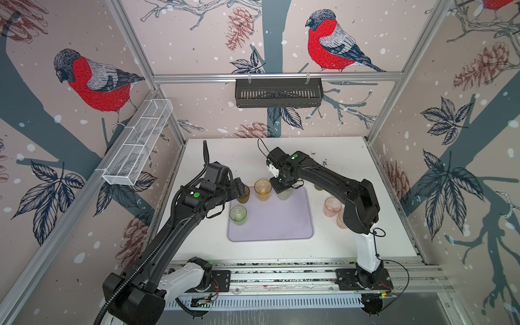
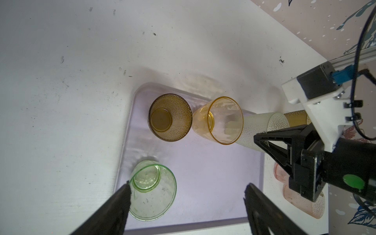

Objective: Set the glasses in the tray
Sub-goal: 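Lower the pale green glass onto the tray beside the clear amber glass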

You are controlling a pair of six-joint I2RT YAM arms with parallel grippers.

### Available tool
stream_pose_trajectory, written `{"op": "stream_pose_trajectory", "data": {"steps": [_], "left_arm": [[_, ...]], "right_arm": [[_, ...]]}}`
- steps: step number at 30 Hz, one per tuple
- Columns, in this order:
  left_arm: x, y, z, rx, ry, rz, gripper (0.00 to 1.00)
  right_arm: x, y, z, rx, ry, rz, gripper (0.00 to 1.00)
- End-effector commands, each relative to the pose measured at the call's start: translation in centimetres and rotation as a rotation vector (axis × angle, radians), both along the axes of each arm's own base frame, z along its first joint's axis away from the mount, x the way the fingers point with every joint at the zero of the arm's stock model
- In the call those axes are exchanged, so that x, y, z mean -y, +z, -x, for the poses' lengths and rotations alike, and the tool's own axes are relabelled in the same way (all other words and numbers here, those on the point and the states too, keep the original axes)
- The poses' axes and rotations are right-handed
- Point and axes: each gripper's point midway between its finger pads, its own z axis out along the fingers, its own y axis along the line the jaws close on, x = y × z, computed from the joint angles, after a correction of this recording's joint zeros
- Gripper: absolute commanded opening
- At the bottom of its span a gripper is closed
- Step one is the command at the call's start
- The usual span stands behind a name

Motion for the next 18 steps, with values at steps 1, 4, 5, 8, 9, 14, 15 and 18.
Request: {"op": "stream_pose_trajectory", "data": {"steps": [1,4,5,8,9,14,15,18], "left_arm": [[-0.21,0.16,-0.26,0.015,0.023,0.004,0.87],[-0.21,0.07,-0.24,0.015,0.026,0.007,0.88],[-0.2,0.08,-0.25,0.016,0.027,0.009,0.87],[-0.28,0.02,-0.23,0.017,0.03,0.009,0.88],[-0.22,0.02,-0.24,0.017,0.03,0.01,0.88],[-0.23,0.05,-0.31,0.02,0.033,0.012,0.87],[-0.23,0.04,-0.33,0.019,0.036,0.014,0.88],[-0.26,0.09,-0.33,0.021,0.036,0.013,0.87]], "right_arm": [[-0.42,0.0,-0.07,-0.003,0.005,-0.013,0.0],[-0.55,-0.1,-0.06,-0.007,0.009,-0.01,0.01],[-0.55,-0.13,-0.08,-0.007,0.009,-0.009,0.0],[-0.52,-0.1,-0.21,-0.005,0.012,-0.005,0.01],[-0.49,-0.2,-0.21,-0.007,0.013,-0.002,0.01],[-0.62,-0.32,-0.2,-0.011,0.018,0.0,0.02],[-0.66,-0.37,-0.18,-0.012,0.02,0.0,0.02],[-0.64,-0.57,-0.16,-0.015,0.02,0.003,0.03]]}}
